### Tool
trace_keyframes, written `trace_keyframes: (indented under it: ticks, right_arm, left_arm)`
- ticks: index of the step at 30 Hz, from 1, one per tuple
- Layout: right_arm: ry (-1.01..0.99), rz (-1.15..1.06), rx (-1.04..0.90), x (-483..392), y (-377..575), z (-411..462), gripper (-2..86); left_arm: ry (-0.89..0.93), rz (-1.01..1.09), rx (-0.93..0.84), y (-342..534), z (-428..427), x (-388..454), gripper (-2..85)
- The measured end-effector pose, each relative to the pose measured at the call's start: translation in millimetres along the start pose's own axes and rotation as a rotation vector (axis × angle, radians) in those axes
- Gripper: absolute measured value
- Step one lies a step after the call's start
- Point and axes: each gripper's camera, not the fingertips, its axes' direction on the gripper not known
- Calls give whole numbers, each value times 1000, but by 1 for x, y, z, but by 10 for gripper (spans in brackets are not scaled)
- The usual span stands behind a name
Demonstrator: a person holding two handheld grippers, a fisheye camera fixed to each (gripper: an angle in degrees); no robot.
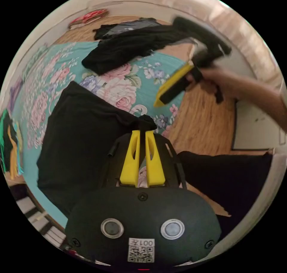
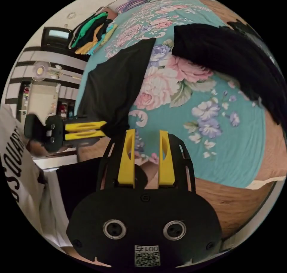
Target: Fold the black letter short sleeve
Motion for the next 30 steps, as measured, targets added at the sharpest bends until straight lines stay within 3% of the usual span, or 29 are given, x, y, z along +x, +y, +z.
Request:
trace_keyframes:
  ticks: [3, 5, 8, 11, 18, 25, 30]
  right_arm:
    - [-308, 47, 108, 35, 21, 12, 96]
    - [-645, 149, 229, 72, 40, 32, 103]
    - [-1029, 319, 401, 117, 61, 68, 110]
    - [-1284, 474, 498, 147, 68, 101, 116]
    - [-1315, 602, 334, 165, 17, 132, 122]
    - [-1128, 583, 228, 167, -64, 122, 119]
    - [-1095, 587, 306, 166, -87, 112, 113]
  left_arm:
    - [154, -161, 34, -4, -17, -25, -14]
    - [195, -218, 50, -6, -27, -34, -15]
    - [198, -214, 44, -8, -34, -36, -15]
    - [169, -170, 28, -10, -38, -32, -15]
    - [44, -65, 20, -9, -38, -21, -14]
    - [82, -171, 91, 14, -43, -51, -16]
    - [140, -298, 182, 47, -53, -94, -16]
